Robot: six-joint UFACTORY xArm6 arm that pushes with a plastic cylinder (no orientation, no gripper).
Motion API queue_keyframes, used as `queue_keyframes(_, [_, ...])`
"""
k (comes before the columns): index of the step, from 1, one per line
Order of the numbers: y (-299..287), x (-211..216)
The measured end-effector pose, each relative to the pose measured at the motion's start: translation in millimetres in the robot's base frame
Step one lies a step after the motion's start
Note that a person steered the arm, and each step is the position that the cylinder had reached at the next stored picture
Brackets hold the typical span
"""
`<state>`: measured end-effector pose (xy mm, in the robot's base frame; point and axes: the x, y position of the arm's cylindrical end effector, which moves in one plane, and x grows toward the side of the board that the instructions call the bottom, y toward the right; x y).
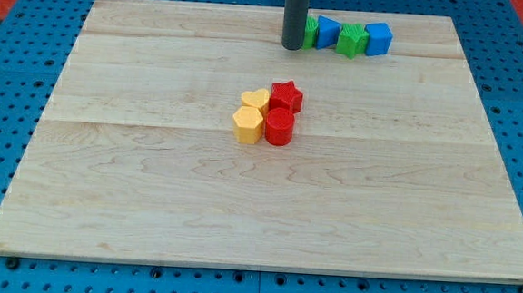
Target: Move the green star up a bit
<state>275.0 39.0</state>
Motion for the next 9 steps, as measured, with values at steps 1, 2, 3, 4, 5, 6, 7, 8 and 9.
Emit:
queue_keyframes(1, [34,24])
queue_keyframes(2, [57,36])
queue_keyframes(3, [66,28])
queue_keyframes(4, [66,14])
queue_keyframes(5, [67,11])
queue_keyframes(6, [67,11])
queue_keyframes(7, [67,9])
queue_keyframes(8, [68,6])
queue_keyframes(9, [72,5])
